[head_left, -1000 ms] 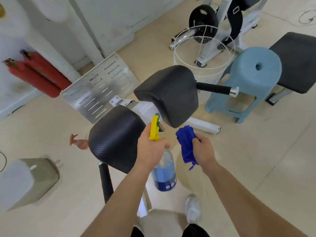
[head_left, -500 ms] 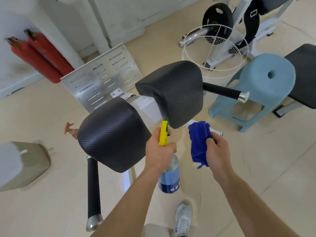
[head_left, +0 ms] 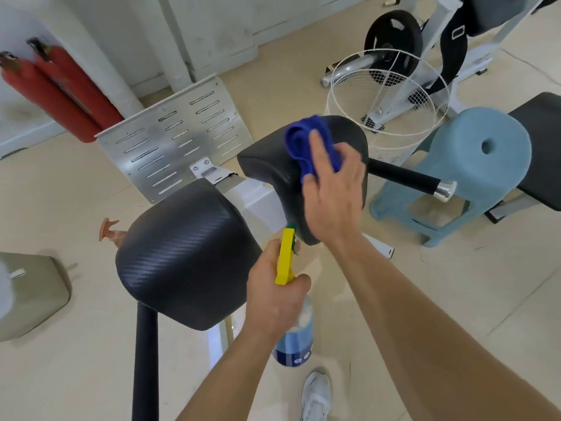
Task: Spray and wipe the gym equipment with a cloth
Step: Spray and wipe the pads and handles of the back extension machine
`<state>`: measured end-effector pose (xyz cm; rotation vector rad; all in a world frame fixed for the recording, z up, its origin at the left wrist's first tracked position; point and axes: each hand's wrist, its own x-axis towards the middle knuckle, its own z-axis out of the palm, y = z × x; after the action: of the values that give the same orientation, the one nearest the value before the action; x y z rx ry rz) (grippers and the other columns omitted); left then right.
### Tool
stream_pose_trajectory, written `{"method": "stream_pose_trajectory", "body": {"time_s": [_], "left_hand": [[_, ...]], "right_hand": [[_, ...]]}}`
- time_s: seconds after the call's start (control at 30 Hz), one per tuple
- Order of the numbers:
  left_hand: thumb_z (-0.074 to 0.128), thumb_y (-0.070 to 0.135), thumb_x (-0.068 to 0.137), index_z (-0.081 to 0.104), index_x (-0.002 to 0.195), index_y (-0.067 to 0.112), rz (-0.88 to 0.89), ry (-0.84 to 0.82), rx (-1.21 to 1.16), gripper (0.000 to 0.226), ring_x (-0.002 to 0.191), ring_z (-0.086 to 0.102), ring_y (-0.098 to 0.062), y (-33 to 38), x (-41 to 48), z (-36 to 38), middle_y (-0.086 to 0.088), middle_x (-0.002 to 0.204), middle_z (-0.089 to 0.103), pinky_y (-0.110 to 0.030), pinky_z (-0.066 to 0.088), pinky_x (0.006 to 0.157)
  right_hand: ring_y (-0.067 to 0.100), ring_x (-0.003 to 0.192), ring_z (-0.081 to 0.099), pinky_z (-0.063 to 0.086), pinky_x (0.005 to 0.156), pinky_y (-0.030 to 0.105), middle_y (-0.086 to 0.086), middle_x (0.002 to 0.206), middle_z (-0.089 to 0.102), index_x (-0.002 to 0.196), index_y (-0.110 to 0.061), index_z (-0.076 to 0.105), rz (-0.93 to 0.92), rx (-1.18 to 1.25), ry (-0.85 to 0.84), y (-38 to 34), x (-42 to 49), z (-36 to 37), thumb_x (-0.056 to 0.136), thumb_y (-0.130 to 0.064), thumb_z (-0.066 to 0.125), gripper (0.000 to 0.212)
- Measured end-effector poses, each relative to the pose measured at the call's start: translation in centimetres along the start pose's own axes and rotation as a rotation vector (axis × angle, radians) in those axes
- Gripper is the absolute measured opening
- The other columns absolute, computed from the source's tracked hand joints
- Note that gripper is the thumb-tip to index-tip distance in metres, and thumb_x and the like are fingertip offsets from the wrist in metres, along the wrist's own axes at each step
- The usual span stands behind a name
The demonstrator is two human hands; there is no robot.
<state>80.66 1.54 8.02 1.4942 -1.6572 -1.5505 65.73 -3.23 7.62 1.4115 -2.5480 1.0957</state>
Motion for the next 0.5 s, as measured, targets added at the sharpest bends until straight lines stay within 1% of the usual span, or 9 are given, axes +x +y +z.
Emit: {"method": "stream_pose_trajectory", "body": {"time_s": [0.03, 0.07, 0.1, 0.2, 0.27, 0.33, 0.4, 0.47, 0.5], "left_hand": [[0.070, -0.002, 0.066, 0.065, 0.098, 0.028, 0.012, 0.011, -0.010, 0.043, 0.072, 0.059, -0.015, 0.1, 0.0, -0.3, 0.012, 0.090, 0.066, -0.053, 0.058, 0.071], [0.070, -0.006, 0.068, 0.065, 0.099, 0.027, 0.016, 0.019, -0.024, 0.046, 0.068, 0.056, -0.014, 0.1, 0.1, -0.5, 0.010, 0.089, 0.066, -0.054, 0.058, 0.070], [0.070, -0.009, 0.069, 0.065, 0.100, 0.026, 0.016, 0.027, -0.041, 0.047, 0.065, 0.054, -0.013, 0.2, 0.1, -0.9, 0.008, 0.088, 0.066, -0.055, 0.058, 0.070], [0.071, -0.001, 0.063, 0.066, 0.102, 0.024, 0.011, 0.042, -0.086, 0.047, 0.061, 0.051, -0.011, 0.1, 0.3, -1.4, 0.006, 0.090, 0.066, -0.055, 0.058, 0.070], [0.068, 0.002, 0.060, 0.066, 0.103, 0.024, 0.008, 0.037, -0.104, 0.048, 0.059, 0.047, -0.013, 0.0, 0.4, -1.5, 0.002, 0.089, 0.066, -0.056, 0.059, 0.069], [0.071, -0.002, 0.064, 0.066, 0.103, 0.024, 0.015, 0.032, -0.083, 0.047, 0.059, 0.048, -0.018, -0.1, 0.5, -1.3, 0.001, 0.086, 0.064, -0.056, 0.058, 0.069], [0.073, -0.009, 0.069, 0.066, 0.102, 0.024, 0.004, 0.035, -0.051, 0.048, 0.064, 0.053, -0.022, -0.3, 0.6, -0.9, 0.002, 0.084, 0.064, -0.055, 0.058, 0.070], [0.074, -0.007, 0.068, 0.067, 0.102, 0.025, 0.007, 0.032, -0.046, 0.047, 0.061, 0.051, -0.017, -0.4, 0.6, -0.8, 0.003, 0.084, 0.064, -0.053, 0.057, 0.069], [0.073, -0.006, 0.066, 0.067, 0.102, 0.024, 0.007, 0.027, -0.053, 0.047, 0.059, 0.049, -0.016, -0.5, 0.6, -0.9, 0.003, 0.084, 0.064, -0.052, 0.056, 0.068]], "right_hand": [[0.034, 0.114, 0.046, 0.041, 0.098, 0.043, 0.021, 0.137, 0.042, 0.151, -0.022, 0.041, -0.037, -0.113, 0.027, 0.4, -0.4, 1.5, 0.101, -0.030, 0.043, 0.050], [0.037, 0.114, 0.045, 0.039, 0.100, 0.045, 0.023, 0.137, 0.043, 0.149, -0.020, 0.044, -0.028, -0.154, 0.072, 1.0, -1.1, 2.9, 0.103, -0.034, 0.040, 0.048], [0.037, 0.114, 0.044, 0.038, 0.102, 0.043, 0.024, 0.136, 0.043, 0.147, -0.018, 0.046, -0.004, -0.130, 0.118, 1.5, -1.9, 4.1, 0.104, -0.034, 0.039, 0.046], [0.035, 0.116, 0.040, 0.031, 0.106, 0.037, 0.025, 0.132, 0.040, 0.139, -0.015, 0.042, 0.091, 0.053, 0.206, 3.4, -4.9, 6.5, 0.101, -0.026, 0.044, 0.040], [0.035, 0.119, 0.039, 0.027, 0.108, 0.031, 0.025, 0.130, 0.039, 0.129, -0.012, 0.038, 0.246, 0.207, 0.163, 4.5, -7.2, 7.4, 0.095, -0.024, 0.047, 0.038], [0.032, 0.114, 0.043, 0.029, 0.105, 0.025, 0.018, 0.125, 0.041, 0.121, -0.009, 0.040, 0.430, 0.320, 0.090, 5.2, -9.5, 7.5, 0.089, -0.023, 0.047, 0.035], [0.025, 0.103, 0.044, 0.039, 0.098, 0.035, 0.008, 0.116, 0.040, 0.113, -0.011, 0.042, 0.561, 0.401, 0.049, 5.5, -10.6, 7.4, 0.086, -0.021, 0.047, 0.030], [0.025, 0.100, 0.044, 0.040, 0.097, 0.045, 0.003, 0.110, 0.038, 0.110, -0.016, 0.039, 0.665, 0.486, 0.072, 5.4, -9.7, 7.1, 0.082, -0.019, 0.046, 0.029], [0.027, 0.102, 0.044, 0.040, 0.098, 0.048, 0.003, 0.108, 0.038, 0.108, -0.016, 0.039, 0.719, 0.529, 0.124, 5.4, -8.5, 6.9, 0.080, -0.019, 0.046, 0.029]]}}
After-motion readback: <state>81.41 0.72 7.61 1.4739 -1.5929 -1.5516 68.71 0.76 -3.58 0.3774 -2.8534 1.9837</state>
